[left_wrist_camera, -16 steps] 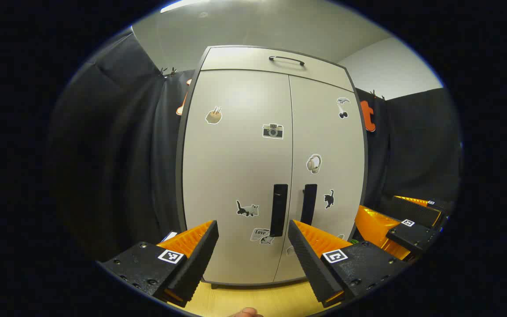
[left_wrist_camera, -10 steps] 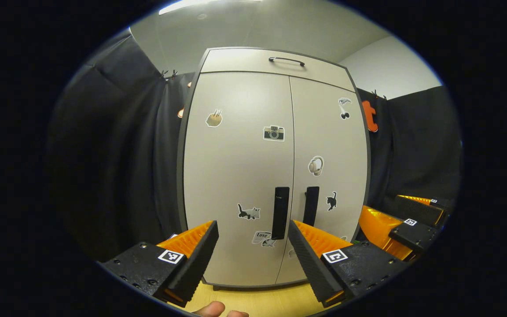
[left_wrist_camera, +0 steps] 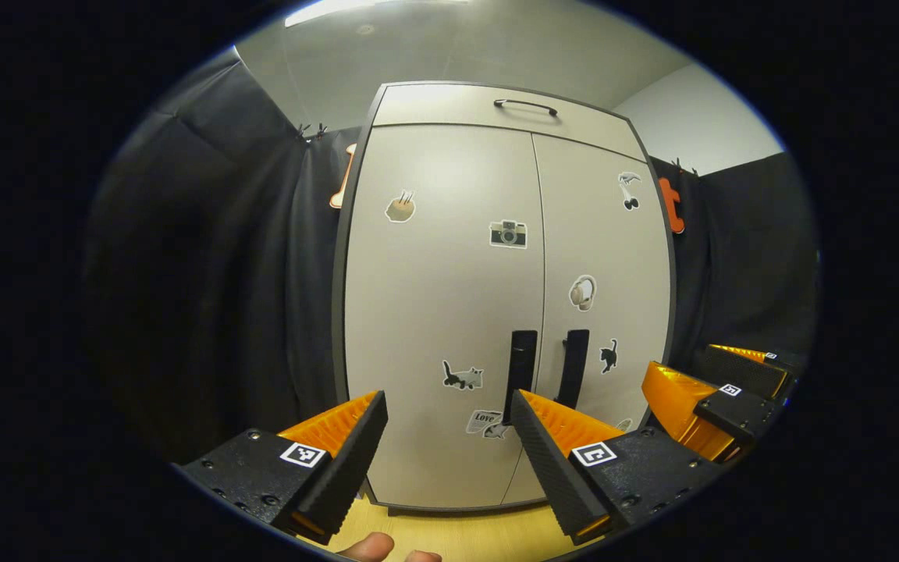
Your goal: Open the right door of the double-door shoe cabinet with the right hand, and open the left door with the left hand.
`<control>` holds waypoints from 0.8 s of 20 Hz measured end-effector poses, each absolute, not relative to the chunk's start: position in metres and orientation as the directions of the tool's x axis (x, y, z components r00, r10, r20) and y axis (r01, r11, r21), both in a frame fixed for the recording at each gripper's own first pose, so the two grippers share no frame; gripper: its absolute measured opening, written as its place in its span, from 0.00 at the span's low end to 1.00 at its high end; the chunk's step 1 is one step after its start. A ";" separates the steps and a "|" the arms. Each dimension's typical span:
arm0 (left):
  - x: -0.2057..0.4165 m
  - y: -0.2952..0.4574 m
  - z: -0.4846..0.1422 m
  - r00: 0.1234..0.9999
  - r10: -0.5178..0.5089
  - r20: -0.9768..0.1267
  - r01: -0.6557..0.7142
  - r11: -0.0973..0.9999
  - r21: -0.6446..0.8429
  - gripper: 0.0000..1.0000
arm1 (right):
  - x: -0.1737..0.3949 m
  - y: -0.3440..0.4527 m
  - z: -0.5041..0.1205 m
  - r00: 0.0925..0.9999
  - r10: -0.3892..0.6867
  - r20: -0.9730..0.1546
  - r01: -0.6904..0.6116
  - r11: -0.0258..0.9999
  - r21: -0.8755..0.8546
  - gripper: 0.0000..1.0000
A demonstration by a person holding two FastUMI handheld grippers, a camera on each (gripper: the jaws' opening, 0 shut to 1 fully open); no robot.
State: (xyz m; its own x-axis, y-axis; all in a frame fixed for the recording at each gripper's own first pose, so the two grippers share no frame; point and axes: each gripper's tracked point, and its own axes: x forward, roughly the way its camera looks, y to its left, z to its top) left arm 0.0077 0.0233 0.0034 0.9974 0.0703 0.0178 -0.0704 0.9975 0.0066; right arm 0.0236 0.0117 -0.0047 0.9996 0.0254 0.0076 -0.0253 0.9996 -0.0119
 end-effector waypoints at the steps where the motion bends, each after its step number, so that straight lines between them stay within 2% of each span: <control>1: 0.009 0.024 0.004 0.997 0.070 0.020 -0.071 0.997 0.007 0.99 | 0.027 0.014 -0.007 1.000 0.028 0.003 -0.028 0.999 -0.017 0.98; 7: 0.014 0.041 0.000 0.995 0.097 0.017 -0.097 0.995 0.021 0.99 | 0.067 0.032 -0.025 0.998 0.054 -0.043 -0.055 0.998 -0.028 0.99; 8: 0.015 0.045 0.000 0.994 0.105 0.018 -0.105 0.994 0.022 0.99 | 0.075 0.035 -0.027 0.997 0.056 -0.052 -0.058 0.998 -0.027 0.94; 9: 0.016 0.051 0.000 0.993 0.114 0.018 -0.115 0.993 0.024 0.99 | 0.084 0.039 -0.030 0.996 0.062 -0.061 -0.063 0.998 -0.023 0.94; 10: 0.017 0.056 -0.001 0.992 0.126 0.017 -0.126 0.992 0.027 0.99 | 0.093 0.043 -0.033 0.995 0.066 -0.070 -0.067 0.998 -0.017 0.98; 12: 0.020 0.067 -0.002 0.989 0.149 0.015 -0.149 0.988 0.034 0.99 | 0.106 0.050 -0.039 0.993 0.075 -0.086 -0.075 0.997 0.001 0.87; 16: 0.024 0.086 -0.005 0.982 0.187 0.006 -0.187 0.982 0.030 0.99 | 0.133 0.056 -0.050 0.993 0.063 -0.101 -0.066 0.997 -0.032 0.87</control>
